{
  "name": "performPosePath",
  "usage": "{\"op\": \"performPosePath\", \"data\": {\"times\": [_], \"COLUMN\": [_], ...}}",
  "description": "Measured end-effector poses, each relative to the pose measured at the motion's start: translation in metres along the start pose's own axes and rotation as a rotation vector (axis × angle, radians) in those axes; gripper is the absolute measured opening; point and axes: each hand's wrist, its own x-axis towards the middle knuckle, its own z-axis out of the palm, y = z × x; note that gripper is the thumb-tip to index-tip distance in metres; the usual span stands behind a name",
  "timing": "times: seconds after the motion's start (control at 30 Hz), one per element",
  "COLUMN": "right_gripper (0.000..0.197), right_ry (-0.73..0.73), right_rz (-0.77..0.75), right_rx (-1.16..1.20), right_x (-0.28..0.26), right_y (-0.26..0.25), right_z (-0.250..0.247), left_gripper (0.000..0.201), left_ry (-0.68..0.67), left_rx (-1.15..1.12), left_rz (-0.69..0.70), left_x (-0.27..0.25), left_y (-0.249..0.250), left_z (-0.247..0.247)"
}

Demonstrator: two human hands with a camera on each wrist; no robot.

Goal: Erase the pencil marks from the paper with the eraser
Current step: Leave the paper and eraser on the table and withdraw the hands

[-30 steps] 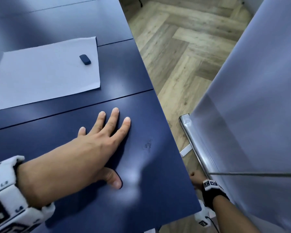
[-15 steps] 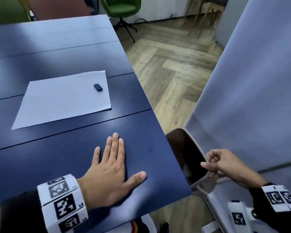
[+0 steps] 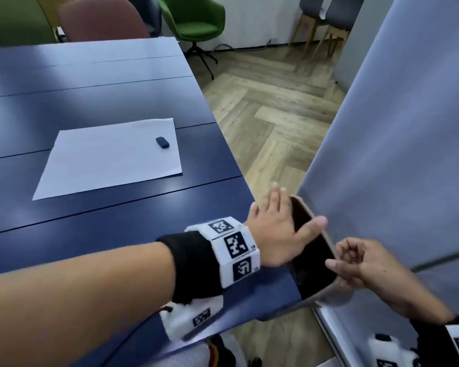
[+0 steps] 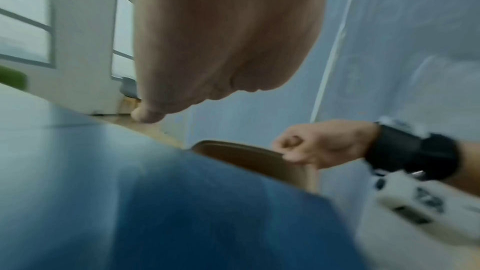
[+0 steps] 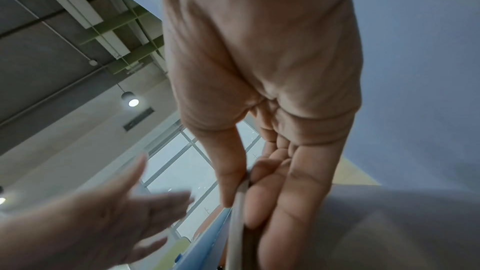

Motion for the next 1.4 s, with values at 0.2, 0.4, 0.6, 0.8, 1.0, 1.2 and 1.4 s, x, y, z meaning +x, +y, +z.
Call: {"op": "performPosePath", "data": {"times": [0.2, 0.4, 0.6, 0.8, 1.0, 1.2, 1.4], "right_gripper": [0.021, 0.024, 0.076, 0.05, 0.061, 0.089, 0.077], "right_ry": [0.014, -0.003, -0.014, -0.078, -0.081, -0.055, -0.034], "right_rz": [-0.044, -0.06, -0.086, -0.071, -0.063, -0.099, -0.101], "right_rx": [0.013, 0.023, -0.004, 0.042, 0.026, -0.006, 0.012], "right_x": [-0.006, -0.007, -0.018, -0.03, -0.033, -0.037, -0.04], "right_y": [0.003, 0.005, 0.0, -0.008, -0.005, -0.003, 0.002], "right_z": [0.0, 0.006, 0.013, 0.02, 0.022, 0.018, 0.013], "left_gripper": [0.094, 0.095, 0.076, 0.103, 0.106, 0.098, 0.106], "left_ry": [0.108, -0.118, -0.056, 0.161, 0.019, -0.224, 0.082], "left_rx": [0.31, 0.366, 0.084, 0.174, 0.185, -0.068, 0.046], "left_rz": [-0.408, -0.007, 0.11, -0.59, -0.416, 0.02, -0.409], "left_x": [-0.011, 0.005, -0.001, -0.065, -0.051, -0.023, -0.094], "left_y": [-0.117, -0.058, -0.045, -0.143, -0.079, 0.011, -0.087], "left_z": [-0.038, 0.007, -0.015, -0.041, 0.02, 0.041, -0.003]}}
